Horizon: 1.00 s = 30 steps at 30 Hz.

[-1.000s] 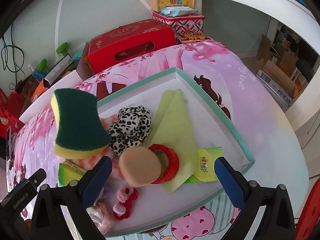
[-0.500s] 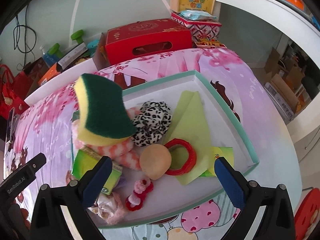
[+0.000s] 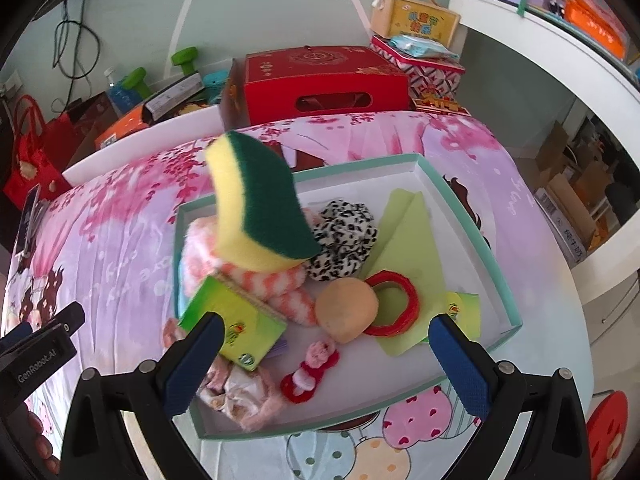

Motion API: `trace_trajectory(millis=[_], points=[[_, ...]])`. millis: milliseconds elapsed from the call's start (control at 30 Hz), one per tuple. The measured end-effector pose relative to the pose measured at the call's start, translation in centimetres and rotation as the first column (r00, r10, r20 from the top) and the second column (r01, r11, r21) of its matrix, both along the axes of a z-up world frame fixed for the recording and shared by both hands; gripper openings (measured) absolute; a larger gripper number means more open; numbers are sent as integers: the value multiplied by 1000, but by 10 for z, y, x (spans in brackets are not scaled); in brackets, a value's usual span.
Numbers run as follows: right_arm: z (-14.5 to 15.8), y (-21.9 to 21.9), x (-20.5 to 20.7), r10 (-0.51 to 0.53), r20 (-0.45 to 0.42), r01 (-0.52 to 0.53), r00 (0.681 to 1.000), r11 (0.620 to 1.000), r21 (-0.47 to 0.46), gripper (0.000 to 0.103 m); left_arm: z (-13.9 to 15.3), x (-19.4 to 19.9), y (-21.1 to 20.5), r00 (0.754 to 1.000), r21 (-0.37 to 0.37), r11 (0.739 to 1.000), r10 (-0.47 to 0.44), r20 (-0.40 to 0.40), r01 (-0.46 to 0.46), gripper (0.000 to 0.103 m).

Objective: Organize soft objects

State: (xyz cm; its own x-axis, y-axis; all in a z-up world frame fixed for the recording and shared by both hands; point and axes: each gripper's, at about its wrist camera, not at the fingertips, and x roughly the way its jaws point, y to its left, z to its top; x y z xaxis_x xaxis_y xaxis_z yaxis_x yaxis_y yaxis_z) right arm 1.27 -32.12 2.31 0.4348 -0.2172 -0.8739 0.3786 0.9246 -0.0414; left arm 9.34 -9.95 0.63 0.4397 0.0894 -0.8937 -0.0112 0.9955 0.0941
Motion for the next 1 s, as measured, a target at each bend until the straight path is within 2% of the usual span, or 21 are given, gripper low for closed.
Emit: trace_trajectory(millis=[333, 667, 1000], points=[[-12, 41, -9, 101, -31, -101, 994, 995, -7, 103, -9, -30, 14, 1000, 73, 997, -21, -14, 22, 98], [-17, 57, -20, 121, -44, -122, 992, 993, -6, 103, -17, -54, 34, 999, 86, 996, -14, -32, 17, 98], [-20, 63, -22, 141, -49, -141, 989, 990, -6, 103, -23, -53, 34, 998, 86, 996, -15, -57, 19, 98]])
